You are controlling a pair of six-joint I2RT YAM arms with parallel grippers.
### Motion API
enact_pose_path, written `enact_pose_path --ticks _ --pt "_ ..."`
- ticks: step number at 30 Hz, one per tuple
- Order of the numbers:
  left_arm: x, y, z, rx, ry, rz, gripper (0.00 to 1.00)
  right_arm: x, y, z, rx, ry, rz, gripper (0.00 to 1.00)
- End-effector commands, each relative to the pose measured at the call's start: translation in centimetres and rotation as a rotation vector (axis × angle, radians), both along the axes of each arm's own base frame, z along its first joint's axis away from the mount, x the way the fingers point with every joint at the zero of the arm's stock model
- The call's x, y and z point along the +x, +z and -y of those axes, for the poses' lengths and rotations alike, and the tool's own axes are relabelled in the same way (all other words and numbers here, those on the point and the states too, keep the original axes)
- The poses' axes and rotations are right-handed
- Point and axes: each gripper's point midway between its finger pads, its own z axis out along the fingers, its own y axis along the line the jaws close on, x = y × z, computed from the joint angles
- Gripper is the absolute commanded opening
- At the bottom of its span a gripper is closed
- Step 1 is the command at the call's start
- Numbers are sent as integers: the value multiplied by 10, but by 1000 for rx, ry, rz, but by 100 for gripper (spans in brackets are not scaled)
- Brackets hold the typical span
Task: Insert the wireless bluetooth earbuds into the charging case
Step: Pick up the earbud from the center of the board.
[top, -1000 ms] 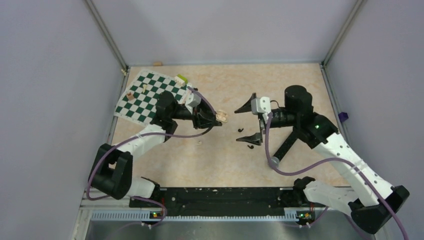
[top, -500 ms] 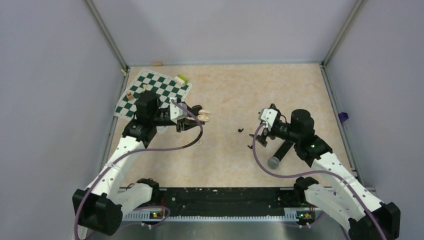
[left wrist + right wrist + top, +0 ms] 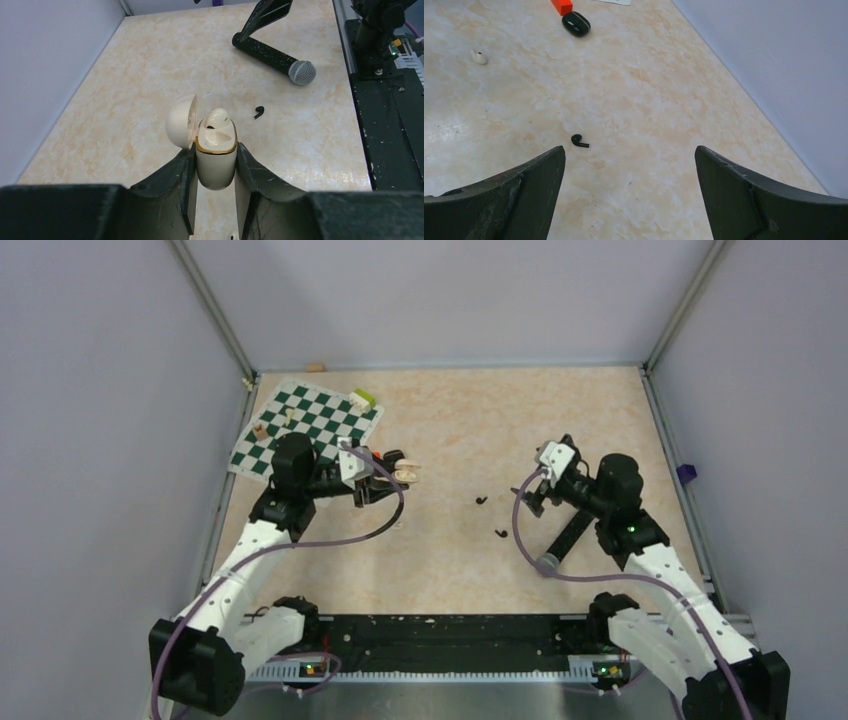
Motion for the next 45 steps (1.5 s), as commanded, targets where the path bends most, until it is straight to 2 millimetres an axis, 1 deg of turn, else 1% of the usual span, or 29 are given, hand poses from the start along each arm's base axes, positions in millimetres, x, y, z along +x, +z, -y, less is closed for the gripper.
enact_pose_path --ticks 1,12,23,28,31,34,37,39,40,42,43,45 --pt "2 23 5 -47 -32 35 0 1 23 6 64 -8 53 99" --pt "3 25 6 -64 -37 21 0 -1 18 3 58 14 36 99" --pt "2 29 7 -75 -37 18 0 -4 21 0 67 32 35 99" --pt "7 29 7 -75 -31 8 0 -6 24 -1 76 43 31 99" --pt "10 29 8 -76 -28 -13 0 -7 21 -3 75 54 16 99" --pt "9 25 7 -70 -25 -17 0 -9 21 -6 82 71 5 99" --pt "7 18 2 -58 -2 15 0 -11 18 -10 99 91 -27 99" --pt "7 12 -1 -44 14 23 0 -8 22 -13 136 79 -47 99" --pt "7 9 -3 -34 22 24 0 -9 23 -17 154 84 -66 99" --pt "7 5 -5 -19 28 30 0 -15 22 -34 150 148 -107 99" --pt "7 3 -6 -14 30 31 0 -21 22 -46 132 192 -115 99" --pt "8 5 -8 -8 33 35 0 -35 14 -74 72 275 -146 97"
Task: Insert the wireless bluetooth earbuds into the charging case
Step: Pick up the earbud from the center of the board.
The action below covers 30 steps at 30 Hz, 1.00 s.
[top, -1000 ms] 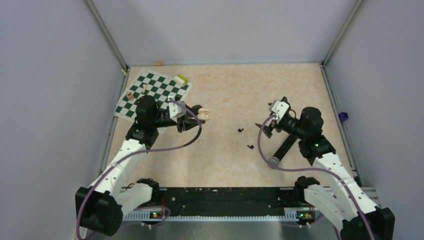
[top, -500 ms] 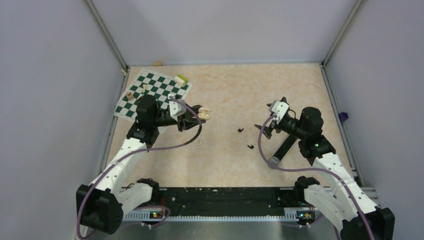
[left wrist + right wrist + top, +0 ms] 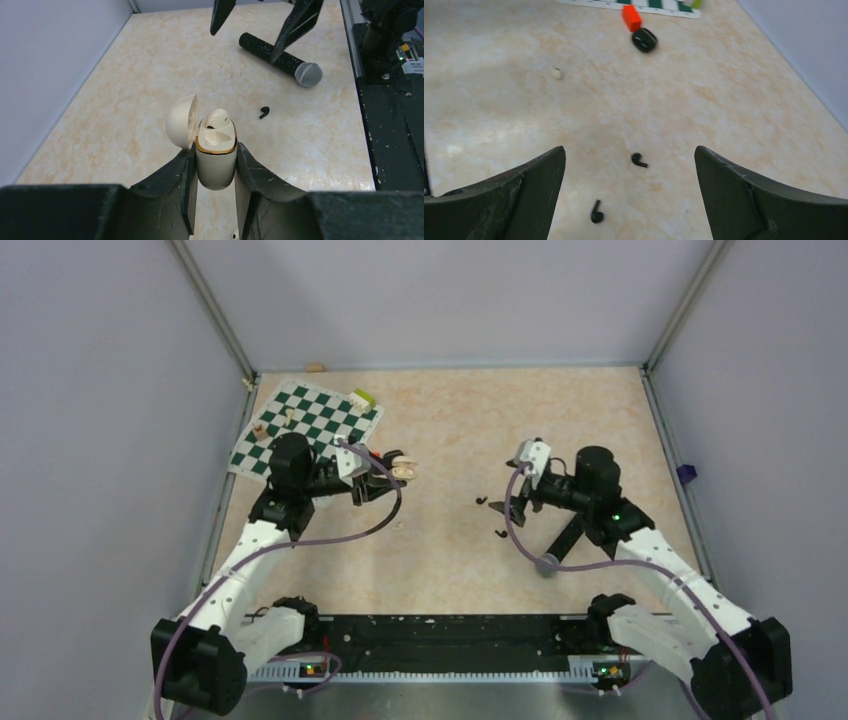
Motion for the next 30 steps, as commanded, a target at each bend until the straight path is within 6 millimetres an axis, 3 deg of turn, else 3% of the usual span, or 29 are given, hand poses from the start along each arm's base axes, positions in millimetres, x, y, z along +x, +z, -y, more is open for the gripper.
enact_pose_path --ticks 1,6,10,13,15,18,22,30 --pt "1 2 -7 21 9 50 0 -25 15 -59 -34 199 -5 96" --pt "0 11 -7 7 -62 39 0 -43 -7 -125 -94 365 -151 87" --pt "6 4 -20 13 -18 23 0 -32 -29 -169 -69 384 -296 78" --pt "11 11 -33 -4 27 41 0 -17 -43 -196 -15 305 -362 73" --pt "13 14 -41 -6 54 43 0 -13 -69 -208 -39 257 -388 72" --pt "10 17 -50 -9 69 63 0 -24 -99 -220 -112 232 -431 73" --pt "11 21 -64 -10 101 84 0 -36 -115 -227 -71 222 -487 72" --pt "0 22 -87 -23 100 116 0 -6 -124 -222 -84 52 -463 67"
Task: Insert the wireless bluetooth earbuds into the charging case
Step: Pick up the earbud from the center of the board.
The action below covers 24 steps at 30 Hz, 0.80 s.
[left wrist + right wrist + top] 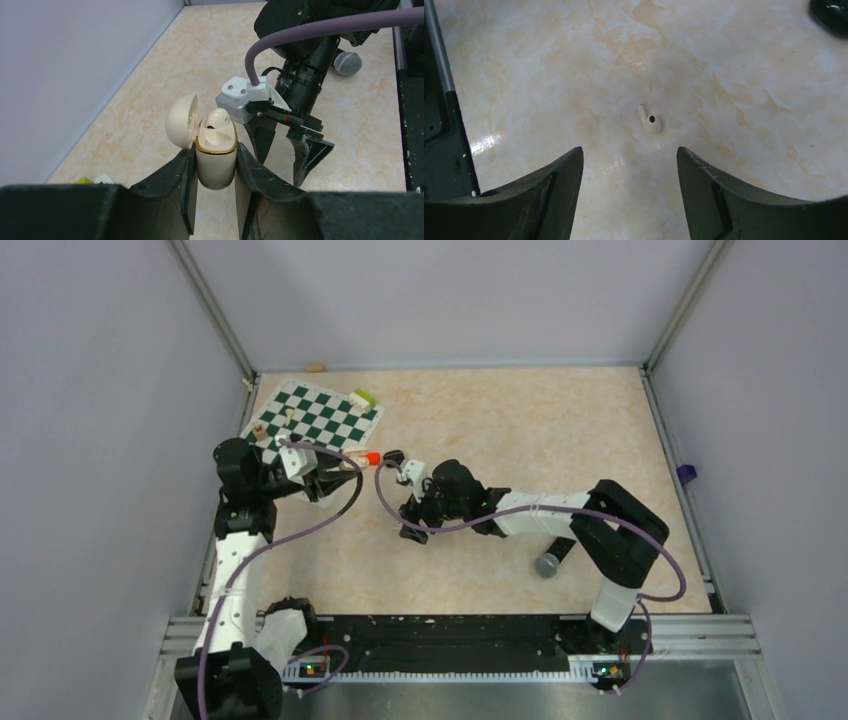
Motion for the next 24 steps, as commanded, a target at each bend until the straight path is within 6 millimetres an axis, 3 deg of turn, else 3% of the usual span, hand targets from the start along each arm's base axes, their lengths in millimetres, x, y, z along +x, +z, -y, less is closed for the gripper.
enact_pose_path --ticks 1,10,17,24 --pt "-17 8 -5 -7 -60 53 0 27 8 -7 10 -103 52 66" --pt "-23 13 -9 2 -54 89 0 19 -13 -15 -31 -72 -44 62" --pt "-27 17 -8 5 -71 110 0 49 -30 -22 -11 -146 -319 47" --pt "-31 9 -7 11 -95 125 0 31 -56 -17 -47 -109 -395 46"
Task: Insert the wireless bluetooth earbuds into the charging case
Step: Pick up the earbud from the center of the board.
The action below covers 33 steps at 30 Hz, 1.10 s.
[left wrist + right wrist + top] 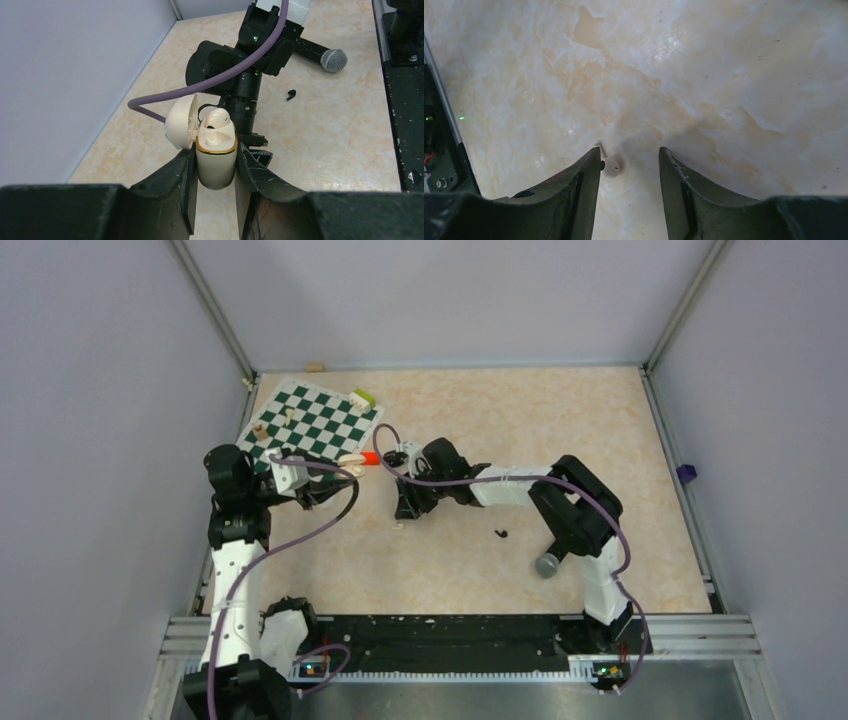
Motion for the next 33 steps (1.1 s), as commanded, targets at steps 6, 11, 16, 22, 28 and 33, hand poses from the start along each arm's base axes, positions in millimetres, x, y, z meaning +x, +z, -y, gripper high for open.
enact_pose_path --ticks 6,11,16,22,28,33 --pt "-9 1 3 4 -62 49 0 -35 -21 13 -68 110 -95 45" --pt "-10 -1 4 1 -70 43 0 -35 -18 16 -79 123 -65 45" --pt "-10 -1 4 5 -64 50 0 -45 -23 11 -104 168 -45 41" --pt "-11 1 4 5 -65 53 0 -49 -24 6 -138 191 -4 27" --pt "-12 0 4 2 -71 48 0 -36 0 6 -130 209 109 1" --pt "-10 -2 4 -3 -73 29 0 -14 54 12 -57 193 270 0"
